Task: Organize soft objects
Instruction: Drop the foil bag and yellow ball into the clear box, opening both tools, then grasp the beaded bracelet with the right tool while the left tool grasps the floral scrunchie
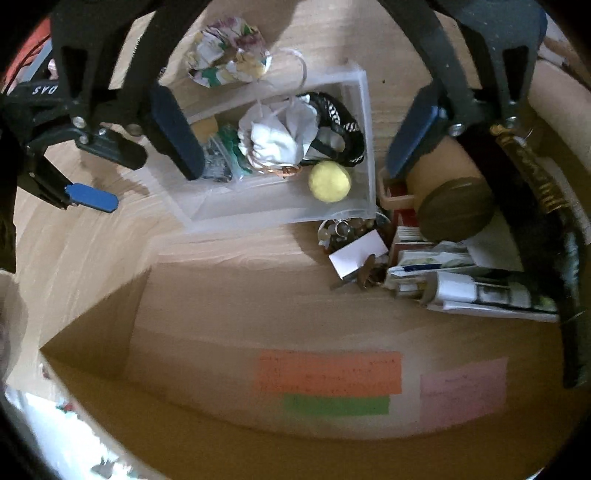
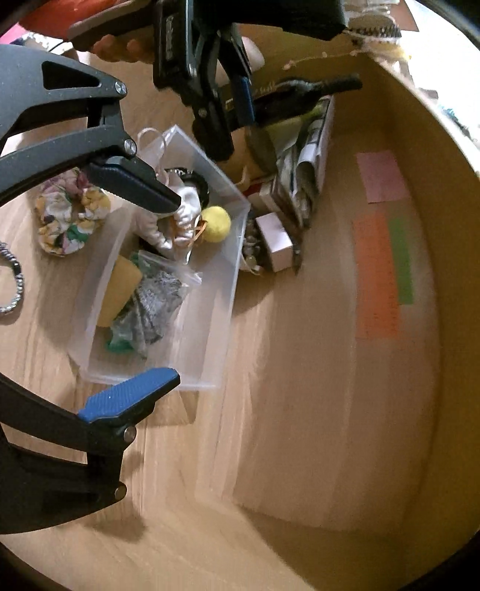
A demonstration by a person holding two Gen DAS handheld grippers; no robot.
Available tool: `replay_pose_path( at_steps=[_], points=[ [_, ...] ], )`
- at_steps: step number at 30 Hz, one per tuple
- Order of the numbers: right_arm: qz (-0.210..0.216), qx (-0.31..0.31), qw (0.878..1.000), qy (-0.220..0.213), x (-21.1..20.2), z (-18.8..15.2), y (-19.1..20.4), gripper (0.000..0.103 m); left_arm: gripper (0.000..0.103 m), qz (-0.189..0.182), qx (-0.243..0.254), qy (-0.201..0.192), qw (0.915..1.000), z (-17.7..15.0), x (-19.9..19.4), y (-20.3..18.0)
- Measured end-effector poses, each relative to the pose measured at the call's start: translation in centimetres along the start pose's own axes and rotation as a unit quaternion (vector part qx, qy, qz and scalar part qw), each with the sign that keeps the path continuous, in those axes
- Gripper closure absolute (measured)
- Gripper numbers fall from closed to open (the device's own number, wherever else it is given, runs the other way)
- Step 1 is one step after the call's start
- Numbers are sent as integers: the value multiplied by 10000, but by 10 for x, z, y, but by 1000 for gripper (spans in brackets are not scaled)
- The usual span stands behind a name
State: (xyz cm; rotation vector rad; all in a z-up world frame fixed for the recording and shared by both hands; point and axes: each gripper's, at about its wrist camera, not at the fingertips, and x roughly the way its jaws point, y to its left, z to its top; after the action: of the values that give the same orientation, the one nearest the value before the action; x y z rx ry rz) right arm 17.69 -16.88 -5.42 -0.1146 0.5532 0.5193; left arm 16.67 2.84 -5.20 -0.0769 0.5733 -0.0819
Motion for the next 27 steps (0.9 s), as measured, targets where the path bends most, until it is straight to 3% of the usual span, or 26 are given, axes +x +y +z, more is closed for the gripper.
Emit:
replay_pose_path(
  at_steps=[8, 17, 20, 27],
  points=[
    [-149, -130, 9998, 60, -18, -31, 2, 15, 2, -24, -37, 268, 9996, -34, -11, 3],
    [-285, 94, 9951, 940, 1, -91, -13, 17, 2, 123, 76, 951, 9954, -86, 16, -2],
    [-242, 205, 9919, 1232, 9, -103, -18, 29, 5, 34, 12, 1174, 9931, -96, 25, -4],
    [-157, 116, 9873, 1576, 20, -111, -16, 58, 27, -187, 238, 1463, 9888, -102, 41, -20]
  ],
)
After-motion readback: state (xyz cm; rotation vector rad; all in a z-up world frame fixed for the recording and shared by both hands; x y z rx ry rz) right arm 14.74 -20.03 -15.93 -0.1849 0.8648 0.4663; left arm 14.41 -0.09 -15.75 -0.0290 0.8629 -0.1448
